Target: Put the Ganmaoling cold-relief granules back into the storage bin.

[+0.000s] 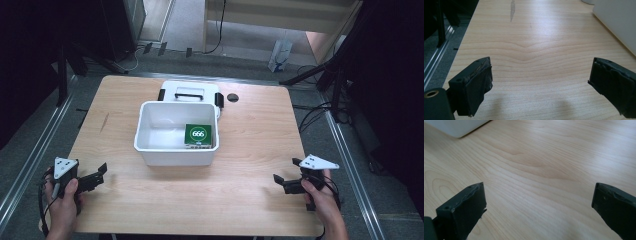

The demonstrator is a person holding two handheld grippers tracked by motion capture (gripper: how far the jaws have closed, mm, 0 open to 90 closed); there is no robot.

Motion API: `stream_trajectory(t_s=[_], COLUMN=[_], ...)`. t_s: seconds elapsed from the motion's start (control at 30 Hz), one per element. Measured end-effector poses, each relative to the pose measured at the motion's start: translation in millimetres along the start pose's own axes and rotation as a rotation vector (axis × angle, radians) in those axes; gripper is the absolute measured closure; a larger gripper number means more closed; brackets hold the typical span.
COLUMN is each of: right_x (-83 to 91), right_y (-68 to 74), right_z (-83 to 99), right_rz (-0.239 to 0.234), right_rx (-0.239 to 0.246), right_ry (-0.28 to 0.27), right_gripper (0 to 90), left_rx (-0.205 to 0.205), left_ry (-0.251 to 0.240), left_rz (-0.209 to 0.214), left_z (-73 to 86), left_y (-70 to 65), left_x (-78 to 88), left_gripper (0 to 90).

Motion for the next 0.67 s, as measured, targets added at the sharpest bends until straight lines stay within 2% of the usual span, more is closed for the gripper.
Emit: stream_trajectory(t_s=[0.13,0.23,0.33,0.43,0.53,0.67], right_x=[11.8,21.2,21.6,21.3,21.1,23.1], right_y=[1.2,8.1,14.8,18.7,15.0,9.0], right_z=[19.0,31.8,39.3,39.2,38.7,39.3], right_rz=[0.057,0.101,0.137,0.165,0.190,0.163], right_rx=[-0.073,-0.121,-0.135,-0.122,-0.151,-0.209], right_ry=[-0.082,-0.144,-0.154,-0.158,-0.163,-0.185], right_gripper=[0.0,0.0,0.0,0.0,0.0,0.0], left_rx=[0.005,0.003,-0.005,-0.008,-0.015,-0.019], left_ry=[0.001,0.004,0.006,0.005,0.006,0.007], left_rz=[0.002,0.002,0.004,0.001,-0.001,-0.002], left_z=[-0.1,-0.1,-0.3,-0.4,-0.3,-0.4], left_y=[0.9,0.6,-0.3,-0.6,-1.1,-1.2], left_x=[0.0,-0.2,-0.8,-1.1,-1.1,-1.1], left_gripper=[5.1,5.1,5.1,5.1,5.1,5.1])
Point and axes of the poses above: each handheld gripper's, and its own axes: x roughly backward along the jaws, z roughly out of its underside, y roughly to its left, the point moved 3 cm from there along -x, roughly forward along the jaws, and after that the axes turned 3 degrees about -z, right-handed, at the moved point
